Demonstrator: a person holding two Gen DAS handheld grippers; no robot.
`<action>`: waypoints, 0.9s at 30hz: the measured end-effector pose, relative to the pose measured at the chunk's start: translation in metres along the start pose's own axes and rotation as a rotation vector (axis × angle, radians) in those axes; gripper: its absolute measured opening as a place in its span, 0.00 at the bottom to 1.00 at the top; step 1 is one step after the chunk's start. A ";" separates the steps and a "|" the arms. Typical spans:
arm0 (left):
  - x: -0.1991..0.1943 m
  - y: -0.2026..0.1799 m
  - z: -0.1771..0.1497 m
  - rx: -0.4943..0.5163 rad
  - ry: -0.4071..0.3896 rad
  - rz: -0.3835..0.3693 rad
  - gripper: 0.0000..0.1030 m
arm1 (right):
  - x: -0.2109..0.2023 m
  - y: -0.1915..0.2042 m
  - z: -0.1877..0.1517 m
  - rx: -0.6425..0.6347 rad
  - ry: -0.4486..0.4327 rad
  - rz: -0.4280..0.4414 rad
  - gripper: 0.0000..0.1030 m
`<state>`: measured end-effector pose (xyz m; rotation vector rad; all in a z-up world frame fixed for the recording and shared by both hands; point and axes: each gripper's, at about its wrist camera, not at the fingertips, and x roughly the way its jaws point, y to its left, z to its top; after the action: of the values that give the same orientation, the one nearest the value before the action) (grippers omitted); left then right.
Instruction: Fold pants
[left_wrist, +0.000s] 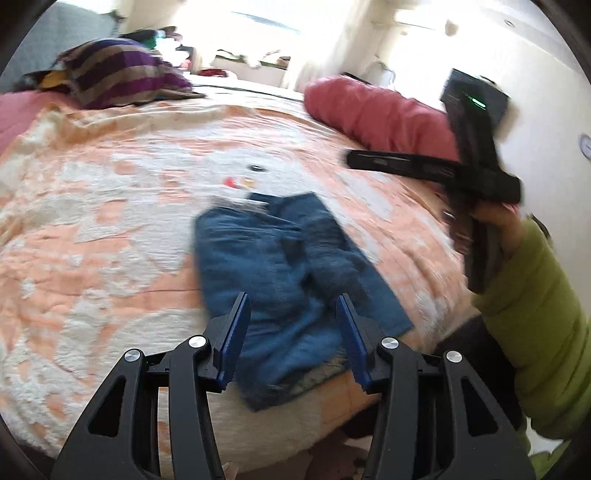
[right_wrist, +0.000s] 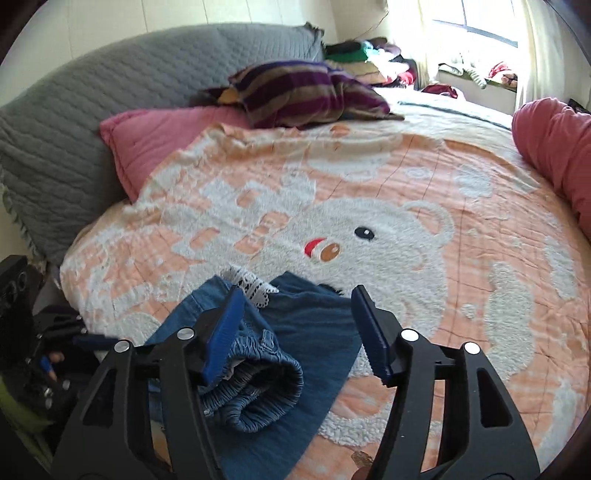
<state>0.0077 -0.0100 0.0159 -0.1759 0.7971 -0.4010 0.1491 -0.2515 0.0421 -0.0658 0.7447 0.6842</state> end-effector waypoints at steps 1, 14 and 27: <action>0.001 0.010 0.003 -0.030 0.001 0.014 0.47 | -0.003 0.000 0.000 0.003 -0.010 0.004 0.55; 0.019 0.040 0.058 -0.067 0.063 0.129 0.47 | -0.051 0.067 -0.047 -0.215 -0.020 0.156 0.62; 0.105 0.041 0.063 -0.009 0.228 0.024 0.31 | -0.012 0.164 -0.095 -0.642 0.151 0.230 0.39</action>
<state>0.1308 -0.0158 -0.0224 -0.1301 1.0246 -0.3991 -0.0121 -0.1570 0.0081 -0.6312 0.6566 1.1289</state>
